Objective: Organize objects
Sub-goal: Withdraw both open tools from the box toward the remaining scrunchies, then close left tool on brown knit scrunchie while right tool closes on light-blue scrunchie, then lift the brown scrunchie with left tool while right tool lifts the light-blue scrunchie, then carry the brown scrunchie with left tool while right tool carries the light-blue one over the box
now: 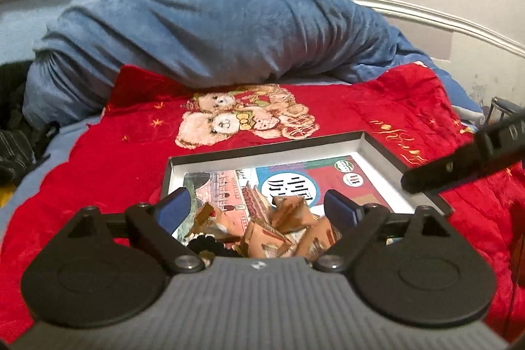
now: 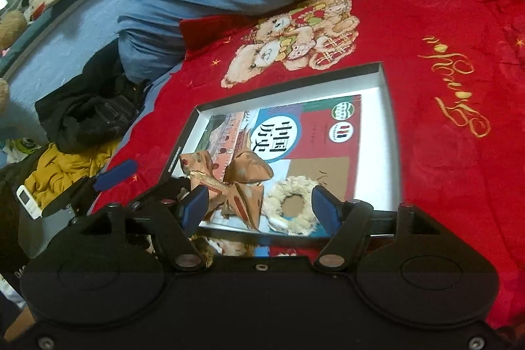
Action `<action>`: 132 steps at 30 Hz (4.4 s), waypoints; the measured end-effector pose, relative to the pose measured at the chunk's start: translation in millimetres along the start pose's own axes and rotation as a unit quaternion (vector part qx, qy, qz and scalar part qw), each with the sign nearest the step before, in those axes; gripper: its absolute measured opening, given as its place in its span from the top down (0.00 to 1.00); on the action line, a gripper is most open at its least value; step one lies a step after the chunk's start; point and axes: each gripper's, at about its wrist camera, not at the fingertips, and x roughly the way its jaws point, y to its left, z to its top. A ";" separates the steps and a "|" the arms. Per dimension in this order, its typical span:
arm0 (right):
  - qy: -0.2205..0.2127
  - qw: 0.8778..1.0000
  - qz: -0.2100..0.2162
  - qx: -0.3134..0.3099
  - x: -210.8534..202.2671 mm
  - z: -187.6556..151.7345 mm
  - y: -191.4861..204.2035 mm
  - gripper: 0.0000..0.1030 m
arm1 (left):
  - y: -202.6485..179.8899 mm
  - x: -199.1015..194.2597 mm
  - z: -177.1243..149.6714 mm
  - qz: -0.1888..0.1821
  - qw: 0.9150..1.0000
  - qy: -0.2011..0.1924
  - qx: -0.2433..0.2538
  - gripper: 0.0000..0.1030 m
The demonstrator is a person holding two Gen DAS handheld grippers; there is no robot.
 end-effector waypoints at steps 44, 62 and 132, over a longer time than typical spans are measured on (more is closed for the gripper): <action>0.151 0.983 -0.102 -0.016 77.0 -68.0 29.5 0.07 | -38.3 6.6 -70.6 0.021 0.988 0.154 -0.006 0.40; 0.145 0.963 -0.222 -0.044 93.1 -70.8 63.3 0.33 | -41.5 14.1 -75.9 0.003 0.986 0.161 -0.030 0.87; -0.054 0.996 -0.074 -0.003 -12.5 44.9 39.7 0.77 | -36.0 -52.4 20.7 0.050 0.986 -0.156 -0.031 0.89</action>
